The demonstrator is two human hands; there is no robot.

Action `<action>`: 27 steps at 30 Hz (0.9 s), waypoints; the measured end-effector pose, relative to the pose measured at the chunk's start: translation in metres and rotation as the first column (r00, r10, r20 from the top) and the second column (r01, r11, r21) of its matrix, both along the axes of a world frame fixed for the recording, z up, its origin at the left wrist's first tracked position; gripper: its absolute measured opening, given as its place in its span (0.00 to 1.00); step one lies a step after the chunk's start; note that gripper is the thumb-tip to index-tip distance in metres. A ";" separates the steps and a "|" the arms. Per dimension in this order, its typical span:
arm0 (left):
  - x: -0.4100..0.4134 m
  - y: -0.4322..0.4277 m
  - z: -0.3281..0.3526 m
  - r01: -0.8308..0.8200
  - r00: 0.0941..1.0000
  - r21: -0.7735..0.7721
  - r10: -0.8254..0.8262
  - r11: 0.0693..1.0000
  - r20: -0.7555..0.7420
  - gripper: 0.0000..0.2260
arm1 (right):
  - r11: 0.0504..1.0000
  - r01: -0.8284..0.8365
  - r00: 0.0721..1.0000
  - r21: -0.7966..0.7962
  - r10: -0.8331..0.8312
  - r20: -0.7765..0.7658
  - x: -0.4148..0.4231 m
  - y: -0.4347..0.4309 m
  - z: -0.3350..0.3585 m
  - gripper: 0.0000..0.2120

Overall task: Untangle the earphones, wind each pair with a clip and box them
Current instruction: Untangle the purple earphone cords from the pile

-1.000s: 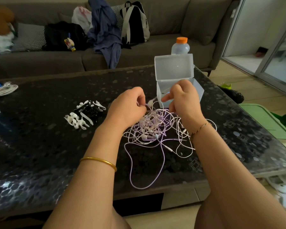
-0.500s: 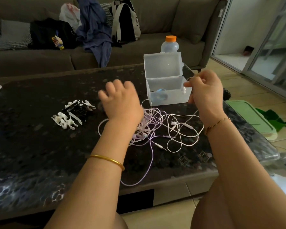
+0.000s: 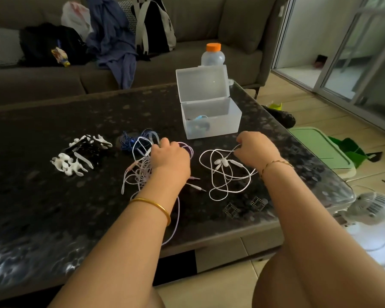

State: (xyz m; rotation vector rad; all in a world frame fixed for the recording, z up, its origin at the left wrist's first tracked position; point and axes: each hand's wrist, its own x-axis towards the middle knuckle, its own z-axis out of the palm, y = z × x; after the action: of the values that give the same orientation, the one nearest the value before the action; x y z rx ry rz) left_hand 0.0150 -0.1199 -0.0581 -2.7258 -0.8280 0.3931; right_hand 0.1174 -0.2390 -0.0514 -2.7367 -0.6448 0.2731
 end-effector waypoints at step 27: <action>0.007 0.000 0.009 0.292 0.840 -0.255 -0.120 0.922 0.529 0.09 | 0.954 -0.269 0.958 -0.131 0.279 0.068 -0.003 0.029 -0.035 0.10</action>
State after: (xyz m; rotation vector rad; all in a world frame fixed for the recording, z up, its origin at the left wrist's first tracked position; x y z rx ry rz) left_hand 0.0221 -0.1201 -0.0489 -3.2544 -0.5987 -0.2822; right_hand 0.1140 -0.2101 -0.0863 -2.7811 -1.0692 0.2666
